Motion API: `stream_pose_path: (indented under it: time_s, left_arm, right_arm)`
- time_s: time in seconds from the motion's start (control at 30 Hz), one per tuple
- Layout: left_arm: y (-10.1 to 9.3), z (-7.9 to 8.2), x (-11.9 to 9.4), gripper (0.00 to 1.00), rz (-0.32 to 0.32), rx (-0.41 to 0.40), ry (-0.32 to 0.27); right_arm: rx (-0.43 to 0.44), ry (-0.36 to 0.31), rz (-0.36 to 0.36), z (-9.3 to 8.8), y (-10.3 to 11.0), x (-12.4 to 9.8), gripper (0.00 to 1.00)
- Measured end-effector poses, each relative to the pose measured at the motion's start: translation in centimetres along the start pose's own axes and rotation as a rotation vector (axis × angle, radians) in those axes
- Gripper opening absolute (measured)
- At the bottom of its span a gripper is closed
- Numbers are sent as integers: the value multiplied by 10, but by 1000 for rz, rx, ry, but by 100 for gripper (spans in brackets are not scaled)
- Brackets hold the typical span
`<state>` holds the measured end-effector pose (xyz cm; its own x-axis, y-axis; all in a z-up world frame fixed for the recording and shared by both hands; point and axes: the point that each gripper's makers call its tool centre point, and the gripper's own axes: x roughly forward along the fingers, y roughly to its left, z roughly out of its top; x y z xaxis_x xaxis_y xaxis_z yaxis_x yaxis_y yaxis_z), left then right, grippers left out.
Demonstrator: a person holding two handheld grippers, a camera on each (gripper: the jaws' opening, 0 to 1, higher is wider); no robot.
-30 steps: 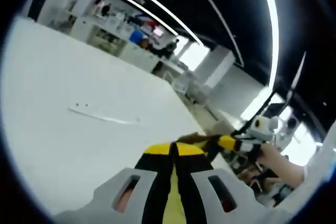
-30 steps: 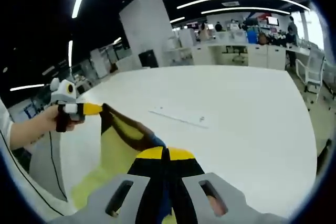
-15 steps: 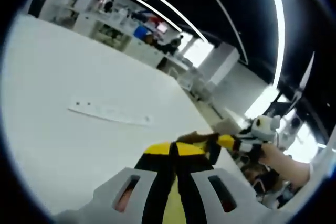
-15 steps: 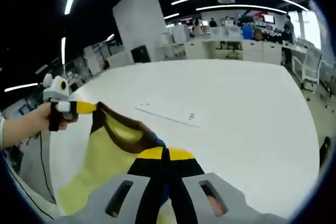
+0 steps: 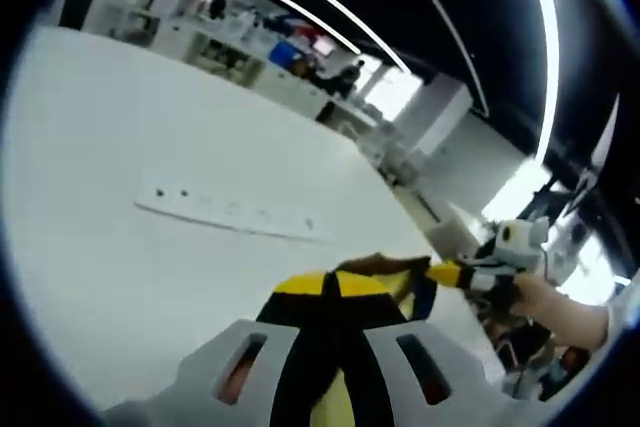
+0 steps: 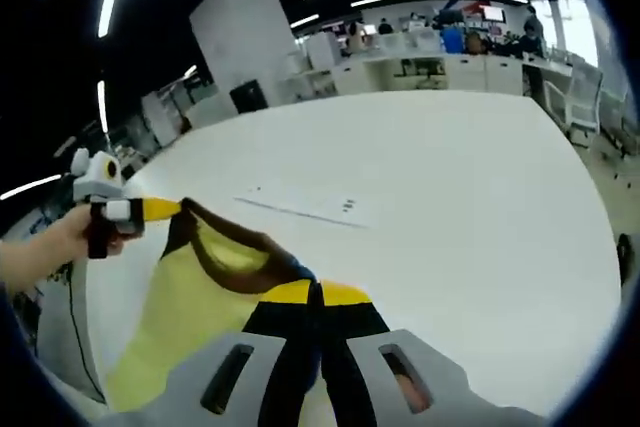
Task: Fold the garment on the visible template until the final outline fits inside the template.
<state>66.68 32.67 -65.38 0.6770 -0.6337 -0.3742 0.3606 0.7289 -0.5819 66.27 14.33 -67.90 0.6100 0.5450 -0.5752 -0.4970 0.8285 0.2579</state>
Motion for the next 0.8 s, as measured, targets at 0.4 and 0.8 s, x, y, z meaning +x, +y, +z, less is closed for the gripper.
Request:
stream_pose_path:
  time_s: [0.4, 0.8]
  left_arm:
    - [25, -15, 25, 0, 30, -35, 59]
    - [50, -33, 41, 0, 81, -72, 126]
  right_arm:
    - [-19, 32, -34, -11, -18, 27, 1]
    - [107, 51, -48, -24, -31, 49, 1]
